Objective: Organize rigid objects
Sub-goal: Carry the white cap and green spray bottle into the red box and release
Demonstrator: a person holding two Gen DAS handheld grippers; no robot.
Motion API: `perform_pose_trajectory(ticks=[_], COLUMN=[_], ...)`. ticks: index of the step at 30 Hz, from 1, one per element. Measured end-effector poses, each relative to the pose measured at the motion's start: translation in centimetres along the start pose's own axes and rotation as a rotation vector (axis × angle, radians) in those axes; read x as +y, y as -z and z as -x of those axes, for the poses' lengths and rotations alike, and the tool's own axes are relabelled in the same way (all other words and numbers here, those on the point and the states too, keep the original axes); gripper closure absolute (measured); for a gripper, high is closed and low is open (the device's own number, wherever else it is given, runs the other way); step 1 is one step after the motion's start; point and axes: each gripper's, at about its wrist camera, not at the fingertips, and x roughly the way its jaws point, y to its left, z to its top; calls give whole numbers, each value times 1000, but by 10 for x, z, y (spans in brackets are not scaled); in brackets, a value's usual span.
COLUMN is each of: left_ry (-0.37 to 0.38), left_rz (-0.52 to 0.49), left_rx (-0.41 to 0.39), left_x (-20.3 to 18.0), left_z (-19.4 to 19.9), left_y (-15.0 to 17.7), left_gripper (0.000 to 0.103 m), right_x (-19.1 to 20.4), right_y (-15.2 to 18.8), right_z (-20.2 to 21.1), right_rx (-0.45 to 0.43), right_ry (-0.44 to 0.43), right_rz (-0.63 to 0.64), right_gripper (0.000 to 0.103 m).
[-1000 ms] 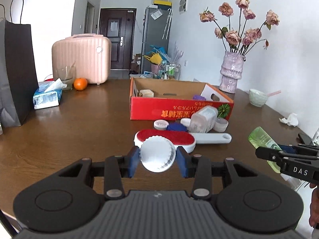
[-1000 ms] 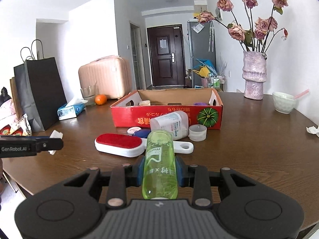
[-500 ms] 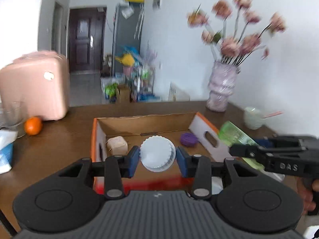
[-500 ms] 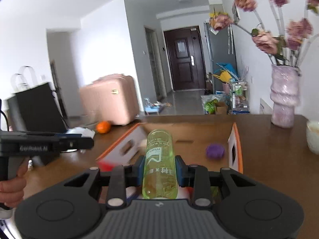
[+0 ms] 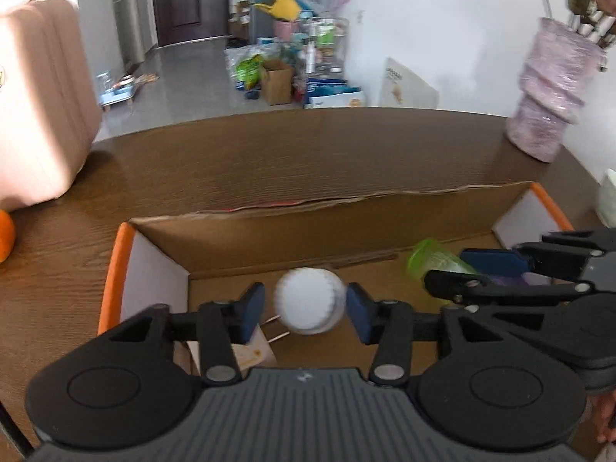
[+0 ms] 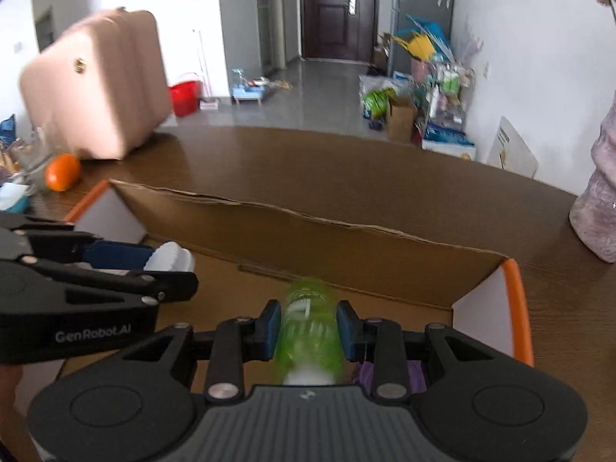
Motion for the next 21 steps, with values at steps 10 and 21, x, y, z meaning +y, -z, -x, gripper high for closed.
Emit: perform_pose_trajectory(ticks=[10,21], left_ry=[-12,-141], left_rz=[-7,-32], left_rx=[-53,-333], left_x=[9,40], left_z=[42,215], left_y=[-4,73], left_gripper=[37,14], right_x=[-10,-32], right_y=[-9,41], right_z=[30,199], right_rx=[-36,-214], right_ry=[0,13], right_rz=[-36,-89], right_gripper=[57,19])
